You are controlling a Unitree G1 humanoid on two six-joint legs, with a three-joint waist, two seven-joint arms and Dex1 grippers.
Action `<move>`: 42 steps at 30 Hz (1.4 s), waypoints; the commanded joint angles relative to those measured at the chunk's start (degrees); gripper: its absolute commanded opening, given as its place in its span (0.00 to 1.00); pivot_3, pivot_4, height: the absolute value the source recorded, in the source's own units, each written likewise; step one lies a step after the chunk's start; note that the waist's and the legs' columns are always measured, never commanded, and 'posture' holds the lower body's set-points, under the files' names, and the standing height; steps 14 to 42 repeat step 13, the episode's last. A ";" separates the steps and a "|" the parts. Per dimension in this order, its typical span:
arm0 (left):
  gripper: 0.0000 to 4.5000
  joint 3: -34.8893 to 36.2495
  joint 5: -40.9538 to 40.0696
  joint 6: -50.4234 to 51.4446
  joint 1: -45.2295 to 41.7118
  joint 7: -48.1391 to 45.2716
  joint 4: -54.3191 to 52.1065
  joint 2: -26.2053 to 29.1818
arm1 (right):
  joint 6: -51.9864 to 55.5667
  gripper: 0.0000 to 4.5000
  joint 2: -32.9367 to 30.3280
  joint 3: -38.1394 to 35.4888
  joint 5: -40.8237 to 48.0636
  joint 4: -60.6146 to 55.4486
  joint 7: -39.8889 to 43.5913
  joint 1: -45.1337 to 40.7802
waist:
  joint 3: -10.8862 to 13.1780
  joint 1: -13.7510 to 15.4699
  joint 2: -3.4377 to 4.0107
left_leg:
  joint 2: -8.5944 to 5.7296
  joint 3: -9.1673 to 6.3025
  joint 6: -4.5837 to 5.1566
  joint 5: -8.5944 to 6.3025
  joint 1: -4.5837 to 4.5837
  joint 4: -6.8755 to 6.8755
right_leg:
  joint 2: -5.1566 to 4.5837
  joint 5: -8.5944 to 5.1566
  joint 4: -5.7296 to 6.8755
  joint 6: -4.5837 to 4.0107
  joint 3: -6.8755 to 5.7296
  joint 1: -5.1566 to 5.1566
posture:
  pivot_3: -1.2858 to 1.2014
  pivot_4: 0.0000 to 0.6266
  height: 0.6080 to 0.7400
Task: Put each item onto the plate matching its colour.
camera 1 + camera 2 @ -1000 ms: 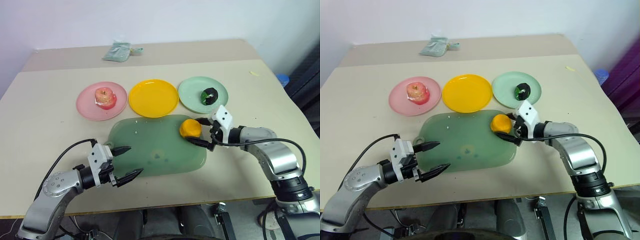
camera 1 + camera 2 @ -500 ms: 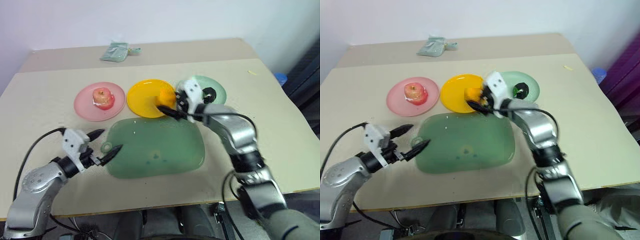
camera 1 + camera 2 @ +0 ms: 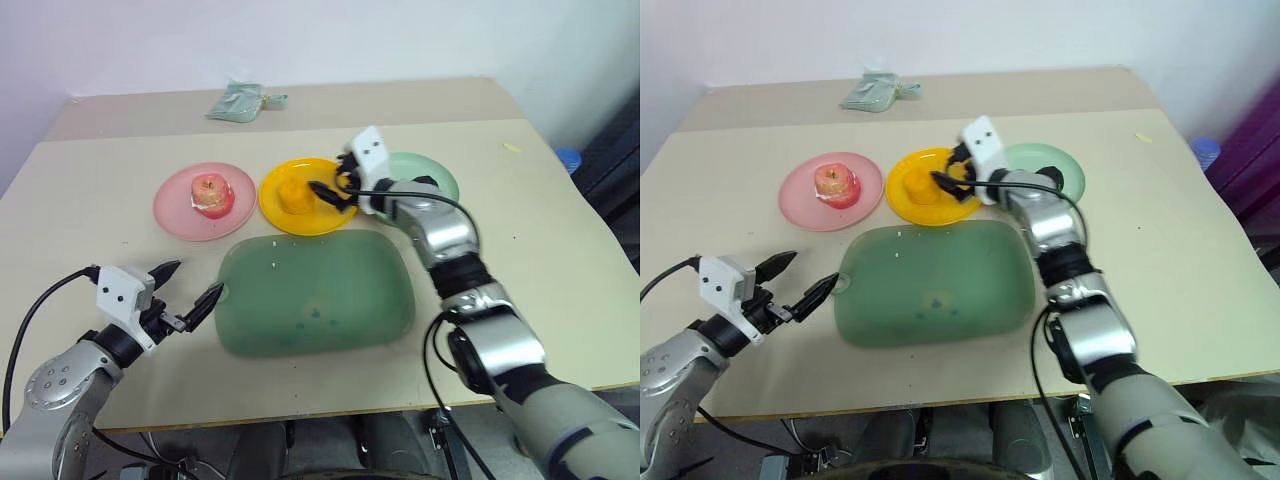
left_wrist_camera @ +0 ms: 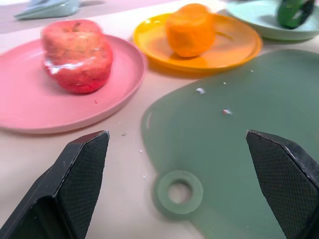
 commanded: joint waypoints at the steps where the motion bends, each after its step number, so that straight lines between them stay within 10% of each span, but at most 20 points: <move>1: 1.00 6.16 -0.38 -0.16 2.46 0.21 -0.38 1.07 | 0.26 0.99 -8.30 -5.34 6.07 -12.70 10.10 7.77 | 0.00 0.17 0.01 | 0.00 0.02 0.03 -0.02 0.00 0.00 | 0.00 0.00 -0.04 0.00 0.00 0.01 | 0.52 0.24 1.00; 11: 1.00 13.05 -1.16 -0.21 4.33 0.13 3.29 1.34 | 8.15 0.99 -24.25 -18.71 15.98 -22.58 18.75 30.52 | 0.01 -0.35 0.01 | 0.16 0.10 0.04 -0.02 0.18 0.01 | 0.19 -0.02 -0.01 -0.01 0.05 0.18 | 0.52 0.24 1.00; 42: 1.00 12.68 -1.08 0.38 4.34 1.07 2.43 0.76 | 8.10 0.99 -24.13 -18.13 15.64 -21.95 18.92 30.81 | 0.01 -0.46 0.01 | 0.18 0.12 0.04 -0.02 0.18 0.02 | 0.21 -0.02 -0.01 -0.01 0.07 0.18 | 0.52 0.24 1.00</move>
